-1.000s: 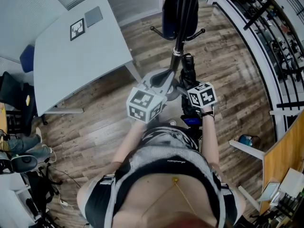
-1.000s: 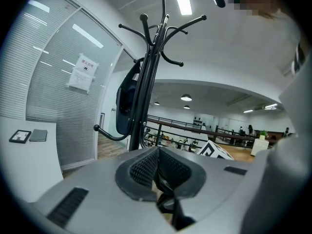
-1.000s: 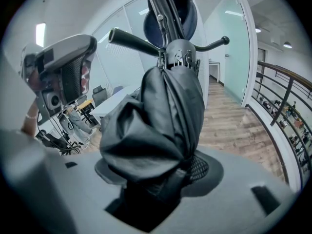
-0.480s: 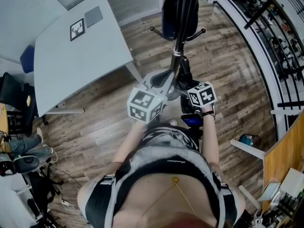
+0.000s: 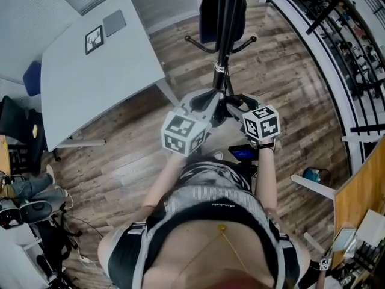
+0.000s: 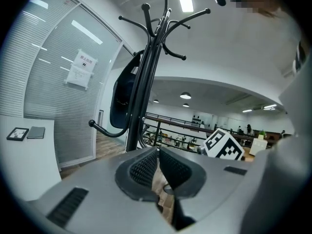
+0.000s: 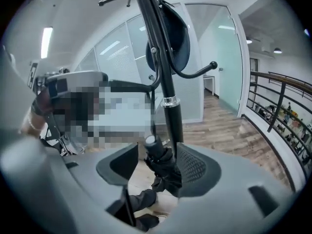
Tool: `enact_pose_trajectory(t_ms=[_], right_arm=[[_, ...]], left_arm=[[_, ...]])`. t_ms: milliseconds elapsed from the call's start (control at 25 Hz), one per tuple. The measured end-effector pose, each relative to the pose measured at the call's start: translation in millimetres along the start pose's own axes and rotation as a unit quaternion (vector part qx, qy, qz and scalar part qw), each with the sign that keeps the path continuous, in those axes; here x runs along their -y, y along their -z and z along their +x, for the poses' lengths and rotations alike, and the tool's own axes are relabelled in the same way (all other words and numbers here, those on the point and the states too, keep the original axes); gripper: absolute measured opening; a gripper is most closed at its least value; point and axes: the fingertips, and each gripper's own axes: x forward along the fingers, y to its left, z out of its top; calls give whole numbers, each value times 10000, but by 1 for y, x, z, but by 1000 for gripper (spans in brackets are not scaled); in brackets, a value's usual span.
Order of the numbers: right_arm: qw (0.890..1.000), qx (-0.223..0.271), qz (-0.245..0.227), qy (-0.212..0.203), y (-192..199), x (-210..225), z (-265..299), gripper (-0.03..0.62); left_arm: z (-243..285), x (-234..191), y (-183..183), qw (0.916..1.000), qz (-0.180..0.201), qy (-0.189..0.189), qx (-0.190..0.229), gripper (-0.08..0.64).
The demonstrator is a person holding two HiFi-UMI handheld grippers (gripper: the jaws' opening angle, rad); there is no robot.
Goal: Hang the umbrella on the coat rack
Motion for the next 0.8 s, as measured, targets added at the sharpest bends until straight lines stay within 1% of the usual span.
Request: enact_pose_trajectory(t_ms=[200,440,640,800], right_arm=[[9996,269,11,-32,-6,-4,-4,250],[9990,423,-81,92,-14,-5,-10,250],[9985,533,18,124,-17,-6,-13,249],[9967,796,116,85,-27,-10,-19,230]], left_arm=[[2,1,4,10000,-8,4,-48,15],[3,0,5,10000,-5,-11,-77,15],[5,-2,7,9999,-51,-62,-114,15],[6,-2,10,9998,-54,-33,-168,15]])
